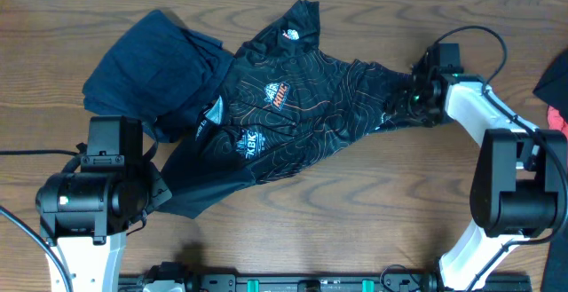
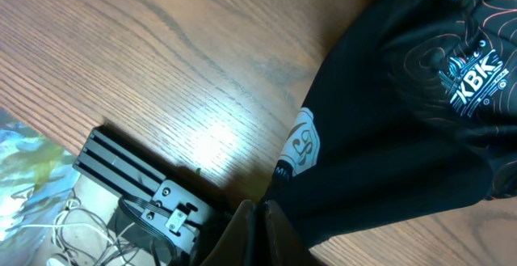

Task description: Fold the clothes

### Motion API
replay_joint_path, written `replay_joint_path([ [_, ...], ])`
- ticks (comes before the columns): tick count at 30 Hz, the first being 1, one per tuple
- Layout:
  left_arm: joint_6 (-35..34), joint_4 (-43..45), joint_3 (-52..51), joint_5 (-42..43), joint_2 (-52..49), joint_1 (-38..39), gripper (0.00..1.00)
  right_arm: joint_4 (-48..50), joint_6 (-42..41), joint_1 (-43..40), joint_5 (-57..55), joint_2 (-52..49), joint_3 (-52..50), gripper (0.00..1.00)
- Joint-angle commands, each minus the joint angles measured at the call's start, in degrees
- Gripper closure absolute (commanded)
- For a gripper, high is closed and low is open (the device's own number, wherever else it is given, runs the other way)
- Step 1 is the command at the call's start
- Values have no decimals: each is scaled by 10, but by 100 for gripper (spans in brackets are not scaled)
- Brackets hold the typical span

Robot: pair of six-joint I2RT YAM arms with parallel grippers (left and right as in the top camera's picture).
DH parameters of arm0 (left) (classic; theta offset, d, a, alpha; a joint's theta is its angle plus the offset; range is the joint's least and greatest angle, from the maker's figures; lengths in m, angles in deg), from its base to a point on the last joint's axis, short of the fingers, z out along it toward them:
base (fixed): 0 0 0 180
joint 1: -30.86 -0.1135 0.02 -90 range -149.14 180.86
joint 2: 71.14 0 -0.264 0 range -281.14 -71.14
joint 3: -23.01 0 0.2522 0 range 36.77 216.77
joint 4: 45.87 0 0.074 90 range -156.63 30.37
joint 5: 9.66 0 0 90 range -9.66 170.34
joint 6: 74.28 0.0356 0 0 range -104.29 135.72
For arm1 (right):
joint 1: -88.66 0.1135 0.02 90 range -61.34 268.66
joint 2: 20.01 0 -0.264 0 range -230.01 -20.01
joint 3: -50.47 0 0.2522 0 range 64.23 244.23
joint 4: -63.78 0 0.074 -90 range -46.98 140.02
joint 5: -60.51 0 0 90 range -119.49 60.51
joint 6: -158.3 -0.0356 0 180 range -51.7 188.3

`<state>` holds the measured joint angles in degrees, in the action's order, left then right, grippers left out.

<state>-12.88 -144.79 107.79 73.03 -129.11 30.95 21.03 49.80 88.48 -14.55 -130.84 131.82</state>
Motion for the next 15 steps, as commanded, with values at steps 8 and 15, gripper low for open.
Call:
replay_joint_path([
  [8,5,0,8,-13,0,-2,94,82,-63,-1,80,-9,-50,55],
  [15,14,0,8,-13,0,-2,94,6,-20,-30,33,-7,-50,36],
])
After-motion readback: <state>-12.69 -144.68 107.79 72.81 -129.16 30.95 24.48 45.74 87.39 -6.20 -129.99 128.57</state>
